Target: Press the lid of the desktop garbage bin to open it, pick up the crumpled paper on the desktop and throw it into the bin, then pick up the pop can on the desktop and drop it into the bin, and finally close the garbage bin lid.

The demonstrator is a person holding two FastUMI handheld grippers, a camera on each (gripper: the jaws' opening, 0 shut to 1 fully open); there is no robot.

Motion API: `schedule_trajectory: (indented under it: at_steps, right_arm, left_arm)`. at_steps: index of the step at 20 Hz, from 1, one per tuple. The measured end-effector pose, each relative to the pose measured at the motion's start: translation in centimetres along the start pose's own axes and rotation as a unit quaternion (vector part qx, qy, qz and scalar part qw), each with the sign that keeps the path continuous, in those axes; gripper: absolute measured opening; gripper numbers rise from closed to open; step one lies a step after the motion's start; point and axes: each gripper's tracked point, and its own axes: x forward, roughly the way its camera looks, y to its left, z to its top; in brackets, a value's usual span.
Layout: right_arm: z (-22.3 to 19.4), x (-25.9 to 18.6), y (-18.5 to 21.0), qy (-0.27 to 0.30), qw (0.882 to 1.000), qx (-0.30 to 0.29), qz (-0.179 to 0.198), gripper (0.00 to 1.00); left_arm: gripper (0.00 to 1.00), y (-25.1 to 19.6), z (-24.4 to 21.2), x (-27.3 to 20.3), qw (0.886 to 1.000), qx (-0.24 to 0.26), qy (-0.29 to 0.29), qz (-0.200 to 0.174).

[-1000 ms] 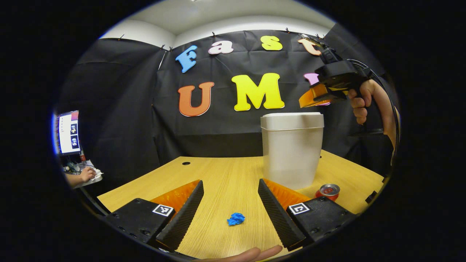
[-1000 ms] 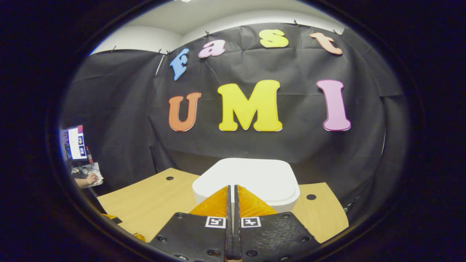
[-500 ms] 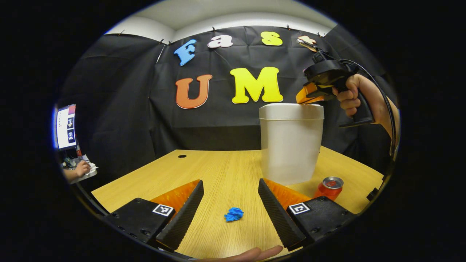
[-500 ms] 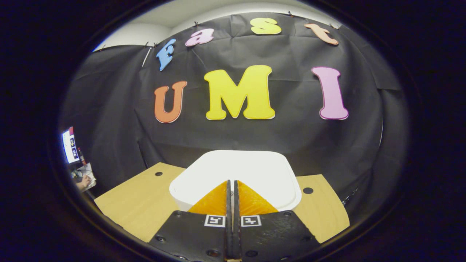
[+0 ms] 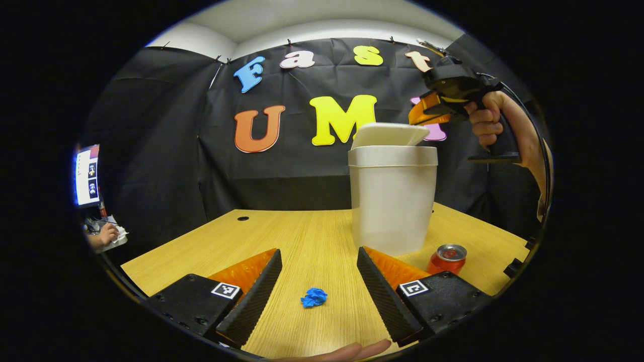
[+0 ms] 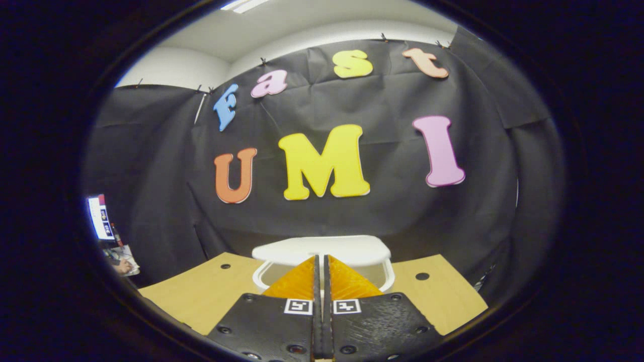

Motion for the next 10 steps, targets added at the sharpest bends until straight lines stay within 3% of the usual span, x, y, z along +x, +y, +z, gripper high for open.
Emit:
schedule_trajectory:
  at_steps: [4,7,10]
  right_arm:
    - [0.7,-4.5,2.5,-0.019,0.999,0.007,0.043,0.00]
    - [2.0,-7.2,2.4,-0.049,0.998,-0.031,0.035,0.00]
    - [1.6,-9.0,2.3,-0.052,0.998,-0.022,0.034,0.00]
  left_arm:
    - [0.99,-0.1,0.0,-0.2,1.000,-0.002,-0.002,0.001]
    - [0.98,-1.1,0.4,-0.2,1.000,-0.002,-0.007,-0.009]
    - [0.99,-1.7,0.0,0.1,1.000,-0.005,-0.003,-0.020]
